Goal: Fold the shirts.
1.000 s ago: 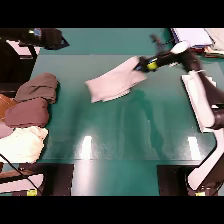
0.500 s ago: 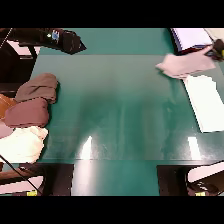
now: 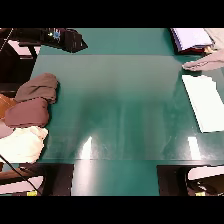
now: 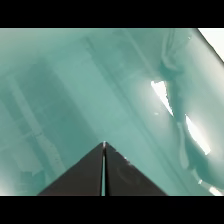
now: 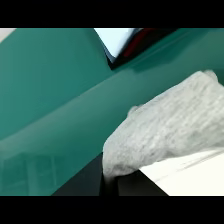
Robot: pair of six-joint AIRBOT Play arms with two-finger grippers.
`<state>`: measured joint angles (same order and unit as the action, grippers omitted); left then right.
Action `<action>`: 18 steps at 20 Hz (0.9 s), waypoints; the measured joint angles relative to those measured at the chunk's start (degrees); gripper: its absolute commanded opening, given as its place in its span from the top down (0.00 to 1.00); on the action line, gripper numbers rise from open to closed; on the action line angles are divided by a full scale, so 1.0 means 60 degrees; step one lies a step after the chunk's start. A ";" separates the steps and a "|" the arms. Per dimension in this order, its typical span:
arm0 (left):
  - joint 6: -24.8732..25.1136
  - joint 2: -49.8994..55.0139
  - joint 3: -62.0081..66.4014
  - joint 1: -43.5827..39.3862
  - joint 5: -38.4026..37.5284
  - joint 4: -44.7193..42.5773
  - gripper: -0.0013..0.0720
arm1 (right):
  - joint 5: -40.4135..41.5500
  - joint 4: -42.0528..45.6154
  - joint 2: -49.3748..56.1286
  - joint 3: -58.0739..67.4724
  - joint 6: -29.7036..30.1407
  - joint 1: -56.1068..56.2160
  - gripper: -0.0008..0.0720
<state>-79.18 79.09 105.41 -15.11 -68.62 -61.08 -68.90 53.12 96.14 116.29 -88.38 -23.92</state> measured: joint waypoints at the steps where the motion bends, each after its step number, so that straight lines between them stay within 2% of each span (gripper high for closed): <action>1: 0.0000 0.0000 0.0000 0.0000 0.0000 0.0004 0.95 | -0.0149 0.0004 -0.0178 0.0004 -0.0004 -0.0029 0.97; 6: 0.0000 0.0000 0.0000 0.0000 -0.0018 0.0000 0.95 | -0.1322 0.1122 -0.1133 -0.0554 -0.0055 -0.0091 0.97; 13: 0.0138 0.0000 0.0000 0.0000 -0.0262 -0.0026 0.95 | -0.1705 0.2594 -0.3289 -0.3789 -0.0109 -0.0382 0.97; 14: 0.0175 0.0000 0.0000 0.0000 -0.0284 -0.0029 0.95 | -0.1727 0.2747 -0.3541 -0.4229 -0.0109 -0.0466 0.93; 15: 0.0189 0.0000 0.0000 0.0000 -0.0317 -0.0029 0.95 | -0.1745 0.2914 -0.3821 -0.4710 -0.0113 -0.0601 0.66; 16: 0.0215 0.0000 0.0000 0.0000 -0.0361 -0.0033 0.95 | -0.1781 0.3013 -0.4029 -0.5096 -0.0117 -0.0736 0.35; 17: 0.0226 0.0000 0.0000 0.0000 -0.0368 -0.0033 0.95 | -0.1843 0.3093 -0.4207 -0.5457 -0.0120 -0.0882 0.22; 18: 0.0240 0.0000 0.0000 0.0000 -0.0412 -0.0036 0.95 | -0.1909 0.3151 -0.4390 -0.5799 -0.0117 -0.1071 0.22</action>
<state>-77.73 79.09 105.41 -15.11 -71.09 -61.30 -80.36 72.03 69.80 81.49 -89.08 -30.35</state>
